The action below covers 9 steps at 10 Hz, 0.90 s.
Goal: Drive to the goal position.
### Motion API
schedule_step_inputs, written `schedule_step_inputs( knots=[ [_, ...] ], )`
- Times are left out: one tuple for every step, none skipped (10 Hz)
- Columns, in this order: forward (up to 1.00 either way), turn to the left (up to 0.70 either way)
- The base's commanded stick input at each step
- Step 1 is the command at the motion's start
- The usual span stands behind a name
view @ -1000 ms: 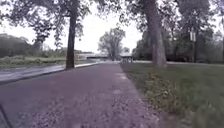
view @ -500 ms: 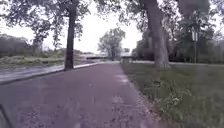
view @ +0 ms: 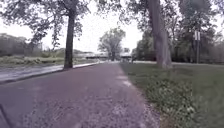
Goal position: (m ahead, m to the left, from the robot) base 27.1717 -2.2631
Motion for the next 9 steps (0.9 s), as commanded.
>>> schedule_step_inputs(
  knots=[
    [0.70, 0.00],
    [0.70, 0.00],
    [0.70, 0.00],
    [0.70, 0.00],
    [0.70, 0.00],
    [0.70, 0.00],
    [0.70, 0.00],
    [0.70, 0.00],
    [0.70, 0.00]
  ],
)
